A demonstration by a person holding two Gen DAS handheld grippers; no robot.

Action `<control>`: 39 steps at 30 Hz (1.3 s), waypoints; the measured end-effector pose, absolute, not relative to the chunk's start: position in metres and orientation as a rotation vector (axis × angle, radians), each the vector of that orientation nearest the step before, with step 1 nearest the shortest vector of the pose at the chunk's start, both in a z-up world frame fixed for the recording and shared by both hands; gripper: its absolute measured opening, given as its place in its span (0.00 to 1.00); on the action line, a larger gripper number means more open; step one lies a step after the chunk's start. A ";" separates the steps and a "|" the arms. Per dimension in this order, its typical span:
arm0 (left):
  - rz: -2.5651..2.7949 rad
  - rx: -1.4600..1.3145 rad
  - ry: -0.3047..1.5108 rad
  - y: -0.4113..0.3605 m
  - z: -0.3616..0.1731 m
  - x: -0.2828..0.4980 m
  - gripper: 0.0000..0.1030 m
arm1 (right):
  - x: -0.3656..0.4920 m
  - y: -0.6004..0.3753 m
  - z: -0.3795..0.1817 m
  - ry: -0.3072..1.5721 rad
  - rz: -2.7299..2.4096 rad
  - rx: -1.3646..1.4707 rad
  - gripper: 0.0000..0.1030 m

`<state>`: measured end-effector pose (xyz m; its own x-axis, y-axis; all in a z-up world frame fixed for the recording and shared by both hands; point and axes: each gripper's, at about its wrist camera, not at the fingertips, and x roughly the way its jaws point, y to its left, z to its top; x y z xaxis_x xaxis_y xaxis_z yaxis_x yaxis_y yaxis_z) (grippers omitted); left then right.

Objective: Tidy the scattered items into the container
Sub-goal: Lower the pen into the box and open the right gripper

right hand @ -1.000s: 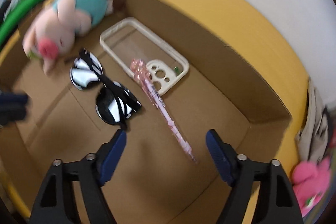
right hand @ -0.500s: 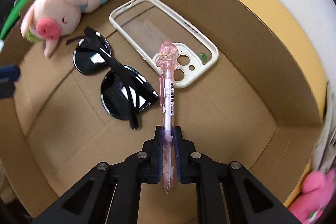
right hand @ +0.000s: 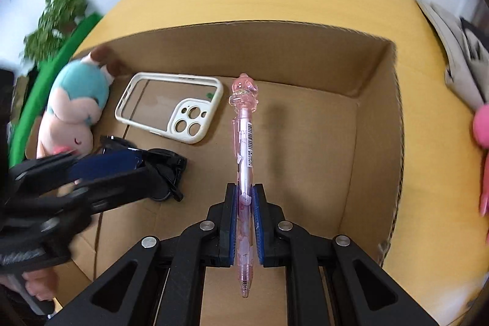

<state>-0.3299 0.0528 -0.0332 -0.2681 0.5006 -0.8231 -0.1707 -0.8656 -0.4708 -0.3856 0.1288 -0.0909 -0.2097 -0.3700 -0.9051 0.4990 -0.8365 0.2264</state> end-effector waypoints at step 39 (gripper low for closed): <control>2.390 -1.413 -0.213 0.077 0.022 -0.343 0.44 | -0.322 0.123 -0.054 0.079 -2.252 1.347 0.85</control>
<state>-0.3432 0.0773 0.0219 -0.4381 0.3747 -0.8171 -0.2245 -0.9258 -0.3041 -0.3223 0.1234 -0.0536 -0.3777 -0.3947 -0.8376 0.4524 -0.8680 0.2050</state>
